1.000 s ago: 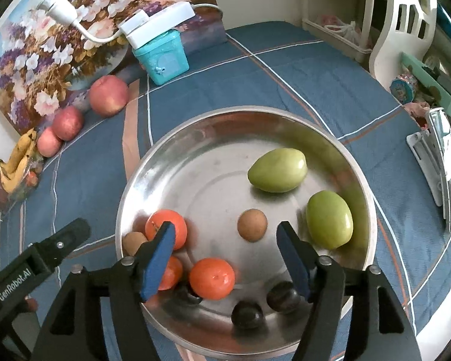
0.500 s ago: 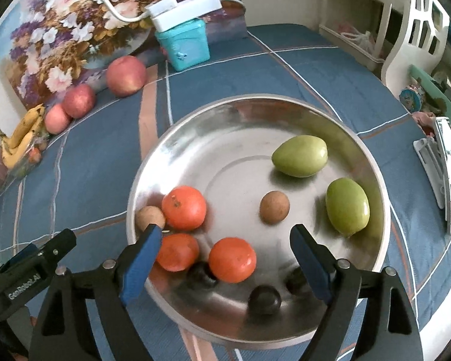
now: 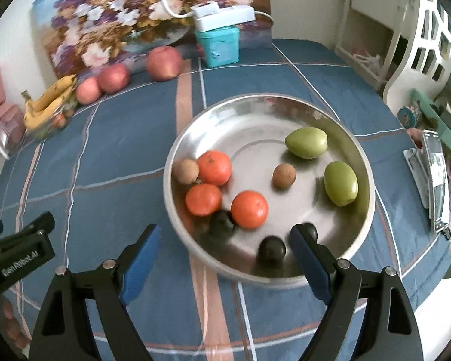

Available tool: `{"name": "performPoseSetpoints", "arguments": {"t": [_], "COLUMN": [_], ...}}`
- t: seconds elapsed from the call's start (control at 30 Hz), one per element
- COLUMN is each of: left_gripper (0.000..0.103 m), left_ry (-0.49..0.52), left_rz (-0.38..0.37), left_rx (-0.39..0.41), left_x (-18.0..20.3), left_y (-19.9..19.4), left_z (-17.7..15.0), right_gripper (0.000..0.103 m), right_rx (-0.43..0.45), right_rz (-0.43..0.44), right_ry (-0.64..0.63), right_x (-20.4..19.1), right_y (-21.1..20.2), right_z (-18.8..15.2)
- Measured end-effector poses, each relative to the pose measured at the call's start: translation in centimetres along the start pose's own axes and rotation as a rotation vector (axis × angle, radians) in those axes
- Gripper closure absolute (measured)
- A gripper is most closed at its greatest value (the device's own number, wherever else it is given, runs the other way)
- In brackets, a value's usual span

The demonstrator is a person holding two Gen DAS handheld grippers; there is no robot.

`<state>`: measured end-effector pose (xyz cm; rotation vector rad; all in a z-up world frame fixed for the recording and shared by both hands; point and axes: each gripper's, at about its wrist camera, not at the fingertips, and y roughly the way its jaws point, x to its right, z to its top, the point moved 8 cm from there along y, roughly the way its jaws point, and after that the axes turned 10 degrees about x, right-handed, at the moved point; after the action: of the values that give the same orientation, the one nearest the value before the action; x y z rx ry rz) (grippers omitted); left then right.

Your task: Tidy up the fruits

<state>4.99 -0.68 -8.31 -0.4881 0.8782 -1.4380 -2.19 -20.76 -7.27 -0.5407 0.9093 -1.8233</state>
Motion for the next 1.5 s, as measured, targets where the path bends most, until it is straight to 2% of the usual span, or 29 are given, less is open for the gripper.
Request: {"name": "performPoseSetpoints", "arguments": {"t": [0.17, 0.3, 0.53, 1.5], "left_gripper": [0.000, 0.000, 0.000, 0.000], "left_ry": [0.008, 0.003, -0.017, -0.033], "left_rz": [0.005, -0.025, -0.067, -0.088], "left_rx": [0.003, 0.007, -0.021, -0.035], "left_x": [-1.0, -0.7, -0.3, -0.2], "left_y": [-1.4, -2.0, -1.9, -1.7], "left_z": [-1.6, -2.0, -2.3, -2.4], "right_gripper": [0.016, 0.016, 0.015, 0.015], "right_rx": [0.016, 0.040, 0.037, 0.019], "right_rz": [0.008, 0.009, 0.008, 0.014], "right_ry": [-0.011, -0.008, -0.002, 0.019], "right_x": [-0.3, -0.4, -0.5, -0.3], "right_y": [-1.2, -1.9, -1.9, -1.6], "right_z": [-0.8, -0.5, -0.6, -0.9]}}
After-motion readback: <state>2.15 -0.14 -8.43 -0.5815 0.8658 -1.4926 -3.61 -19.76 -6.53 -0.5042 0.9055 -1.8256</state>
